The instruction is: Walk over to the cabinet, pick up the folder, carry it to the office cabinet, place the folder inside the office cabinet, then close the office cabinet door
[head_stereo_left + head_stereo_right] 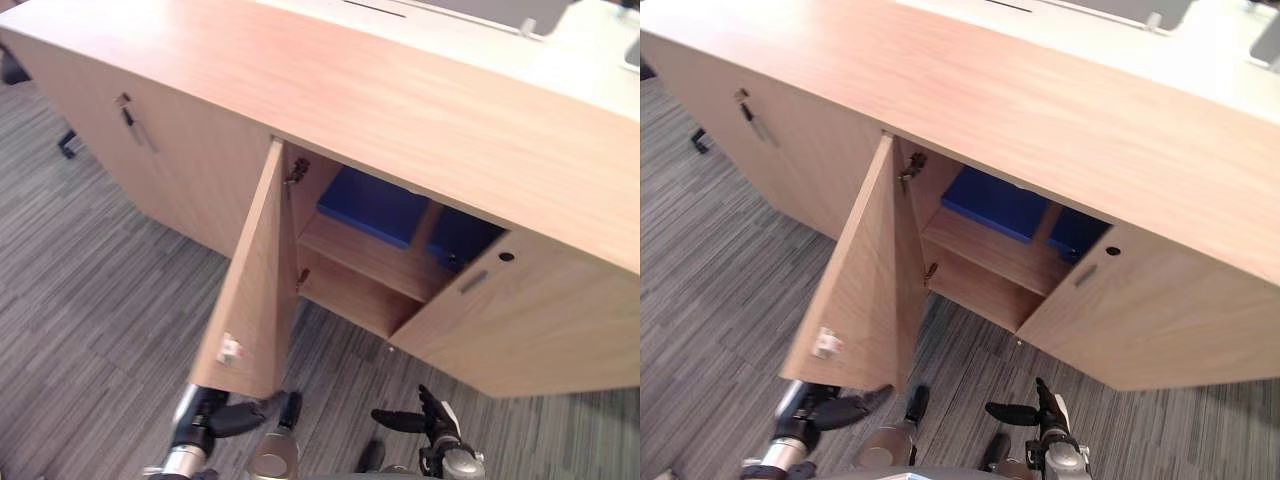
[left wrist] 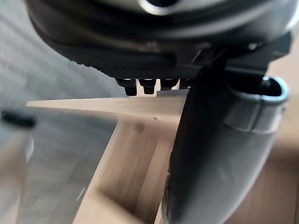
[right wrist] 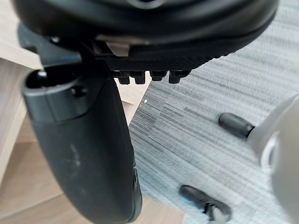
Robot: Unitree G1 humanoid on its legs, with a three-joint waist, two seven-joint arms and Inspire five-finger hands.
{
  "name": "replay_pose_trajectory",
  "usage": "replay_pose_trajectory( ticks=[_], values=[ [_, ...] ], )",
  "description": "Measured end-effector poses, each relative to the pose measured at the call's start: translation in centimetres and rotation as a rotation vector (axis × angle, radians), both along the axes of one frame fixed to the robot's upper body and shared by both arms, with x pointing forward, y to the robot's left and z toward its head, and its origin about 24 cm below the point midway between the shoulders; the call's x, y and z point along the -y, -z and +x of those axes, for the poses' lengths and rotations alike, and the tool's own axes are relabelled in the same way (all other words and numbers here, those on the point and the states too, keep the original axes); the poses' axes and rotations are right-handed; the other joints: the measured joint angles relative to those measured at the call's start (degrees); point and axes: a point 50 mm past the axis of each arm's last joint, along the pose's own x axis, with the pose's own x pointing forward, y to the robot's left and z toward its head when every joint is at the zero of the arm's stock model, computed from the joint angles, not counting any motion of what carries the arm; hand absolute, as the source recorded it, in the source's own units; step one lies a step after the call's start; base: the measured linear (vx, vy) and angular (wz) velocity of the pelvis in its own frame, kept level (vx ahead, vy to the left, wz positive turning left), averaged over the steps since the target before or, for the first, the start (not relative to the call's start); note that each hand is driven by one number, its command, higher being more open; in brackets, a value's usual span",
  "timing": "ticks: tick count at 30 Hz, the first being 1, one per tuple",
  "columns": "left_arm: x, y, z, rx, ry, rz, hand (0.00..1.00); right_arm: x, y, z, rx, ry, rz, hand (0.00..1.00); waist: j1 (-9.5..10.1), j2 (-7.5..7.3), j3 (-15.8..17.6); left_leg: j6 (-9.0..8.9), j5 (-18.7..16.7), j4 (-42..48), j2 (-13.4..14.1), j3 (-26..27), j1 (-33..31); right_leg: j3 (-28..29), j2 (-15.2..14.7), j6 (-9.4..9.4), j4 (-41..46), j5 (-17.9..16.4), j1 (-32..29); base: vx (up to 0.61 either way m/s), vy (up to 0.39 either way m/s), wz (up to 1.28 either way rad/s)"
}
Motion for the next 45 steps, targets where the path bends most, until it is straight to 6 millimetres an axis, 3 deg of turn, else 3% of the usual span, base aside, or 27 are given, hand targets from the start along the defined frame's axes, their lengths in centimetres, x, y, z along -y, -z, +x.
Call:
replay_pose_trajectory(
  ticks=[3, 7, 10, 13, 19, 26, 31, 35, 40, 45],
  values=[
    [2.3, -0.1, 2.6, 0.059, 0.121, 0.016, 1.0, 0.2, -0.6, 1.2, 0.038, 0.002, -0.009, 1.0, -1.56, 1.12, 0.73, 0.63, 0.47, 0.19, 0.48, 3.19, -2.11, 3.29, 0.49, -0.28, -1.0, 2.79, -3.41, 0.03, 0.016, -0.56],
    [3.6, -0.9, 6.9, 0.159, 0.237, 0.095, 1.0, 0.2, -1.4, 2.8, 0.09, -0.022, -0.033, 1.0, -4.66, 1.25, 1.28, 0.81, 0.4, 0.2, 0.82, 8.05, -3.19, 8.27, 1.04, -0.25, -3.03, 5.78, -6.14, 0.05, 0.017, -0.68],
    [2.9, -2.4, 10.4, 0.24, 0.296, 0.183, 1.0, 0.6, -2.3, 3.9, 0.144, -0.032, -0.049, 1.0, -7.66, 1.09, 2.09, 0.95, -0.03, 0.21, 0.98, 11.67, -2.99, 11.97, 1.19, -0.19, -3.93, 7.33, -7.52, 0.01, 0.022, -0.62],
    [1.2, -4.0, 12.5, 0.297, 0.328, 0.287, 1.0, 1.6, -2.8, 4.4, 0.156, -0.041, -0.08, 1.0, -9.42, 0.79, 2.71, 1.09, -0.81, 0.22, 1.15, 16.21, -1.99, 16.45, 1.48, -0.09, -5.12, 9.13, -8.5, -0.01, 0.019, -0.74],
    [-1.4, -5.1, 13.7, 0.329, 0.186, 0.386, 1.0, 2.8, -2.3, 3.1, 0.104, -0.052, -0.11, 1.0, -11.47, 0.47, 2.87, 0.27, -3.18, 0.21, 1.44, 22.95, 1.52, 22.14, 2.2, 0.18, -6.06, 9.55, -8.77, 0.01, 0.002, -0.62],
    [-1.2, -5.8, 15.7, 0.372, 0.044, 0.456, 1.0, 1.6, -1.3, 1.6, 0.048, -0.045, -0.075, 1.0, -12.53, 0.33, 2.78, 0.27, -3.19, 0.21, 2.03, 23.25, 3.02, 22.17, 2.97, -0.41, -6.59, 10.72, -7.15, 0.04, -0.023, -0.09],
    [-0.3, -5.3, 15.4, 0.364, -0.01, 0.407, 1.0, 1.2, -1.3, 1.7, 0.053, -0.043, -0.062, 1.0, -12.45, 0.08, 2.59, 0.27, -3.35, 0.21, 1.93, 23.28, 4.05, 22.16, 2.88, -0.38, -6.6, 10.71, -6.07, 0.0, -0.002, -0.01],
    [-0.1, -3.3, 13.5, 0.284, -0.054, 0.356, 1.0, 1.2, -1.2, 1.6, 0.051, -0.02, -0.053, 1.0, -12.4, 0.15, 2.27, 0.1, -3.66, 0.21, 1.84, 23.17, 5.56, 21.98, 2.75, 0.11, -6.69, 9.92, -4.78, -0.01, 0.0, 0.01],
    [-1.0, 2.0, 8.1, 0.018, -0.155, 0.258, 1.0, 2.0, -1.1, 1.1, 0.034, 0.033, -0.058, 1.0, -12.09, 0.46, -0.13, -0.38, -4.31, 0.21, 1.9, 21.93, 6.6, 20.4, 2.63, -0.59, -6.95, 8.34, -3.0, 0.01, -0.008, 0.13],
    [-3.1, 6.3, 2.9, -0.251, -0.243, 0.249, 1.0, 3.0, -1.0, 0.4, 0.017, 0.071, -0.077, 1.0, -10.58, 1.47, -1.85, -0.25, -5.03, 0.21, 1.87, 20.81, 8.09, 19.25, 2.53, 0.04, -6.96, 7.57, -0.91, 0.04, -0.01, 0.13]
  ],
)
